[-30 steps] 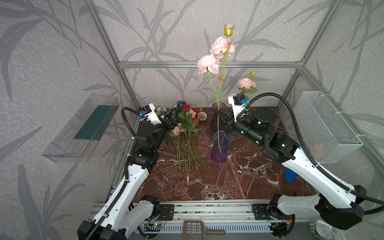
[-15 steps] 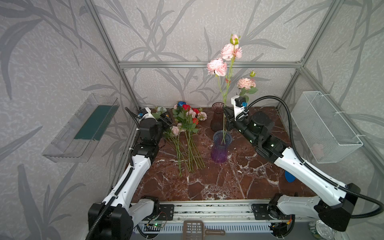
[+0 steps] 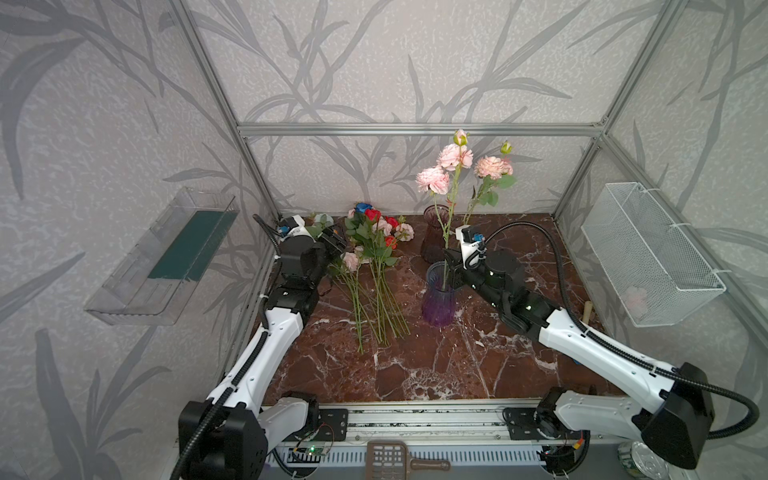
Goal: Arrange the flowers into the vase
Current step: 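Lower the second pink rose stem into the purple vase with the right gripper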
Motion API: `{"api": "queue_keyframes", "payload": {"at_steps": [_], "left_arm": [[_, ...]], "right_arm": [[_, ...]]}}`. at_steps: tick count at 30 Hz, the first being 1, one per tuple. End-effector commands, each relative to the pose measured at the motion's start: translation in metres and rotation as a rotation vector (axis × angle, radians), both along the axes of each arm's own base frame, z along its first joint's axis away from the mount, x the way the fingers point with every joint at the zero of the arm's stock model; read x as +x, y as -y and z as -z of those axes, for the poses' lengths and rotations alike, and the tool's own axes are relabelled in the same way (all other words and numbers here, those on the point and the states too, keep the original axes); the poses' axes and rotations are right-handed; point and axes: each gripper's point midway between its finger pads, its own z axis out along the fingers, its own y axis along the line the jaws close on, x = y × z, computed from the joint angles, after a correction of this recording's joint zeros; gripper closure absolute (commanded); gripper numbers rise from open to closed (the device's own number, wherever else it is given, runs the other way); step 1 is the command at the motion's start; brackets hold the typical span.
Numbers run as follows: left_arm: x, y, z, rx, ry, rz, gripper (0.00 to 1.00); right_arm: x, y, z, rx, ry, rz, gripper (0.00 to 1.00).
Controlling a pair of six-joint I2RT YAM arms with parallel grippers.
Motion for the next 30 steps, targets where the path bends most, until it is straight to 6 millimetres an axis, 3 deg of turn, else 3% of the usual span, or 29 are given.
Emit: {"api": "queue_keyframes", "payload": {"at_steps": [1,11,21,25,30], "left_arm": [[0.001,-0.002,-0.011,-0.022,0.032,-0.009,0.30],[0.004,0.002,-0.009,-0.032,0.023,0.009,0.32],[0.008,0.004,-0.001,-0.029,-0.002,0.019,0.32],[0.015,0.005,0.016,-0.020,-0.071,0.021,0.35],[0.032,0.020,0.054,-0.012,-0.234,0.091,0.42]], "right_arm": [[-0.002,0.007,-0.015,0.074,0.024,0.029,0.86],[-0.009,0.013,-0.020,0.083,0.001,0.033,0.82],[-0.025,0.024,-0.043,0.122,0.032,0.019,0.82],[-0.033,0.032,-0.053,0.136,0.046,0.024,0.82],[-0.040,0.047,-0.053,0.140,0.055,0.062,0.82]]}}
